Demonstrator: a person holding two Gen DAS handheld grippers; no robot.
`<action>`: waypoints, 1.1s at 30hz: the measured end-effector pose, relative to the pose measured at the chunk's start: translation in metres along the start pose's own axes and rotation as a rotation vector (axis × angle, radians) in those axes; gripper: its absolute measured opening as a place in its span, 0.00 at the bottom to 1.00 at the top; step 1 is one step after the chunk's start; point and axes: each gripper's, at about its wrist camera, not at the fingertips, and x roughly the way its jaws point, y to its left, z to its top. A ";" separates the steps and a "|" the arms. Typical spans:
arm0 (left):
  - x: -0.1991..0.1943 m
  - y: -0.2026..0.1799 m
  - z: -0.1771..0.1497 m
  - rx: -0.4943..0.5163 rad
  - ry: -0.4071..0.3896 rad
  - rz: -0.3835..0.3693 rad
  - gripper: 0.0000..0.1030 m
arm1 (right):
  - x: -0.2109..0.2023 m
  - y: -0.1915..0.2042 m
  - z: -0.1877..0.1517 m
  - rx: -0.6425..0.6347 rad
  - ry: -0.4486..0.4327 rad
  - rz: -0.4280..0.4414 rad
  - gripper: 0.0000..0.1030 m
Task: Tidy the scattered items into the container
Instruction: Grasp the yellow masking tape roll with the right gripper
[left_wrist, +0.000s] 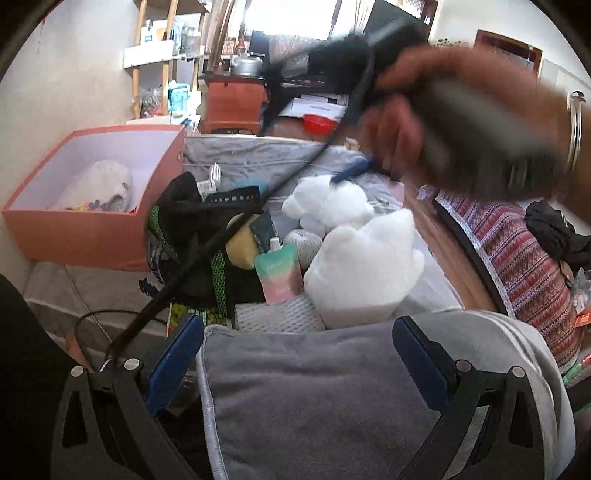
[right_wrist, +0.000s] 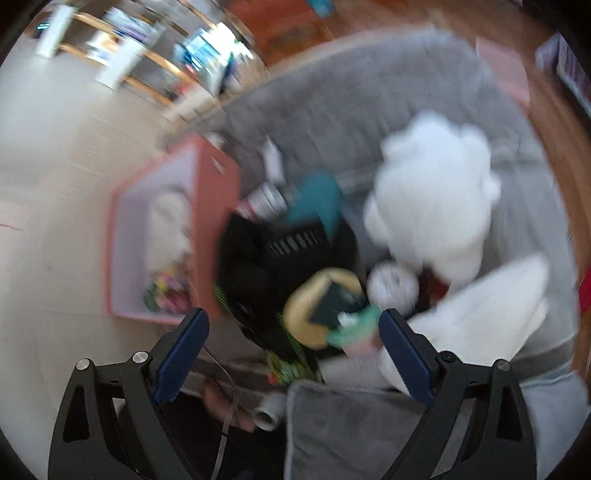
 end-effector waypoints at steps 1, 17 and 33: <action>0.004 0.001 -0.001 -0.005 0.017 0.004 1.00 | 0.014 -0.007 -0.003 0.007 0.025 0.001 0.91; 0.038 0.009 -0.008 -0.053 0.154 0.037 1.00 | 0.102 -0.015 -0.004 -0.015 0.197 -0.156 0.44; -0.049 -0.023 -0.003 0.136 -0.235 -0.021 1.00 | -0.111 0.013 -0.005 -0.031 -0.091 -0.017 0.31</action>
